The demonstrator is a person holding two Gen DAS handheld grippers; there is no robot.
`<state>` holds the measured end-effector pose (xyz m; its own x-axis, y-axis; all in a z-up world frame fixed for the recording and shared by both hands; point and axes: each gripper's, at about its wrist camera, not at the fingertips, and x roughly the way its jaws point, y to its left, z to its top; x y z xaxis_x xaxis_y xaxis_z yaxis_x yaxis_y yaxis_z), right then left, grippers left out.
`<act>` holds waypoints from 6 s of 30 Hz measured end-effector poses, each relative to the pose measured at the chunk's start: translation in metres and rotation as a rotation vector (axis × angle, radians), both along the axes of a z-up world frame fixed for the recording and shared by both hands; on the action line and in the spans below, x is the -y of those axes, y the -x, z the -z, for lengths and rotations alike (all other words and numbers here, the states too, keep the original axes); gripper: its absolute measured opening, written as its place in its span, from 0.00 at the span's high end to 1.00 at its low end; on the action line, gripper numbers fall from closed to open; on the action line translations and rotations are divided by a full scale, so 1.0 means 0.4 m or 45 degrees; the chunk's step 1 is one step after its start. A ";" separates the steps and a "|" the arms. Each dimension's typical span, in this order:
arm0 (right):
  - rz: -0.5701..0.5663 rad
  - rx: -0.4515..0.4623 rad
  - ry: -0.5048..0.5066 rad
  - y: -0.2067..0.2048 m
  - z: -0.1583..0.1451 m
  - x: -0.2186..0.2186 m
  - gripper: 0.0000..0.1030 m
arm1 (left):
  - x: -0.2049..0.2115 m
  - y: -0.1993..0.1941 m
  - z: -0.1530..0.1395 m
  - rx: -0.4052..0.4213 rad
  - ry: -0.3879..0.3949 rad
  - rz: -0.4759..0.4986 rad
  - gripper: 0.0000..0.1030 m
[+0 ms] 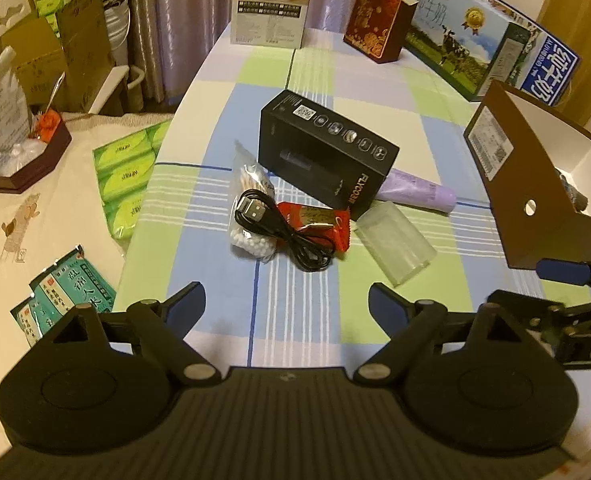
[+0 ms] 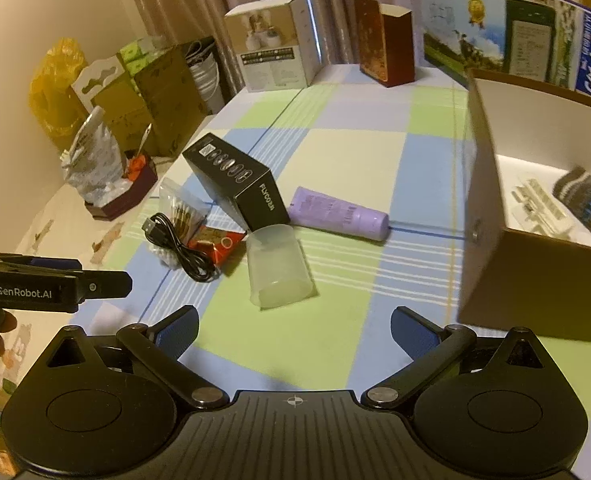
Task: Organize objects
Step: 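Withdraw both tools from the cardboard box back over the table, then close the right tool around the upturned clear plastic cup, then grasp the black USB cable with the left tool while the right holds the cup, then carry the cable and cup over the cardboard box with both tools, then open both tools to release the cable and cup into the box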
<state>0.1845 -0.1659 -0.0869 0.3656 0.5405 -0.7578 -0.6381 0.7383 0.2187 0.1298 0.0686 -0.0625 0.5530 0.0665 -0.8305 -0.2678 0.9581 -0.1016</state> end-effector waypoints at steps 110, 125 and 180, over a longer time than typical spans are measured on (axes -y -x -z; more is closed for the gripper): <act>0.010 -0.006 0.262 0.007 0.154 0.120 0.52 | 0.134 -0.054 0.157 -0.197 0.063 0.223 0.90; 0.066 -0.056 0.055 0.006 0.041 0.247 0.52 | 0.214 -0.040 0.032 -0.057 0.123 0.256 0.90; 0.356 0.147 0.129 -0.501 -0.080 0.733 0.52 | 0.754 -0.549 0.030 -0.114 0.037 0.447 0.89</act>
